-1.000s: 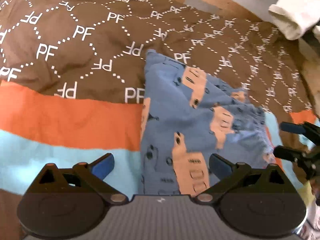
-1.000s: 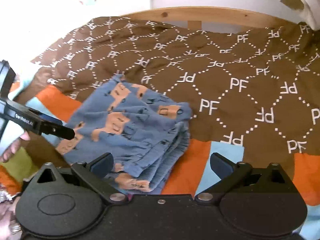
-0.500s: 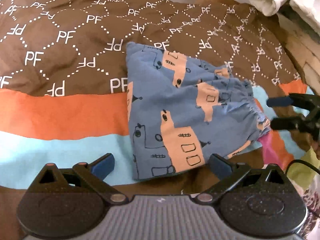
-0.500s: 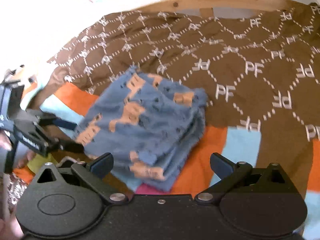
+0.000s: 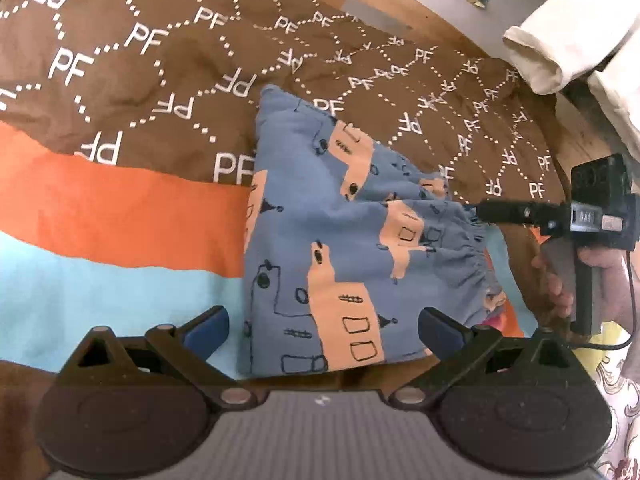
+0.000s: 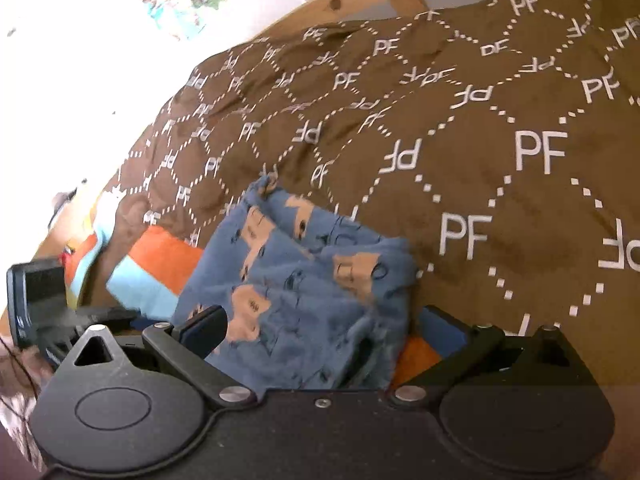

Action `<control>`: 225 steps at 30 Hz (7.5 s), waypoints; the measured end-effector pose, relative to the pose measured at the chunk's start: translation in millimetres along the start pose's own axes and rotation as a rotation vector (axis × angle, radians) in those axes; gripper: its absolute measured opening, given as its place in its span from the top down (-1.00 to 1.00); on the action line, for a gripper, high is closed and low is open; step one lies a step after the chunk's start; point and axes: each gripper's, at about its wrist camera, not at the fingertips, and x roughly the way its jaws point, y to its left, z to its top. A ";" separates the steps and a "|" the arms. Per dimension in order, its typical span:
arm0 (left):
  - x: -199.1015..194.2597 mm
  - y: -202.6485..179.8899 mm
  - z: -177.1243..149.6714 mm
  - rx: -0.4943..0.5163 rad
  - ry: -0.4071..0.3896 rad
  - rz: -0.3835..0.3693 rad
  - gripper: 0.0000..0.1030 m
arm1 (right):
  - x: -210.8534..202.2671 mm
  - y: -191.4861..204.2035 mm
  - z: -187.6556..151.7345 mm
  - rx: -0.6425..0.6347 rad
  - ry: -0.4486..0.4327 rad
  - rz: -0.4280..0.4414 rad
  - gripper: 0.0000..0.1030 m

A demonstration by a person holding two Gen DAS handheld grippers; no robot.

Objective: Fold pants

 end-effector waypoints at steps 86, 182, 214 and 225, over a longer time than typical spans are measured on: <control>-6.1 0.0 21.2 -0.134 0.165 0.070 0.69 | 13.4 64.2 6.3 -0.280 0.018 -0.343 0.78; -14.7 -36.7 43.1 0.116 -0.282 0.317 -1.00 | -47.7 106.9 -20.3 -0.144 -0.481 -0.634 -0.99; -31.1 -40.2 -18.1 0.235 -0.324 0.380 -1.00 | -54.2 134.3 -104.6 -0.112 -0.488 -0.653 -0.99; -33.0 -35.6 -27.1 0.234 -0.329 0.388 -1.00 | -55.9 139.5 -112.8 -0.130 -0.483 -0.656 -0.99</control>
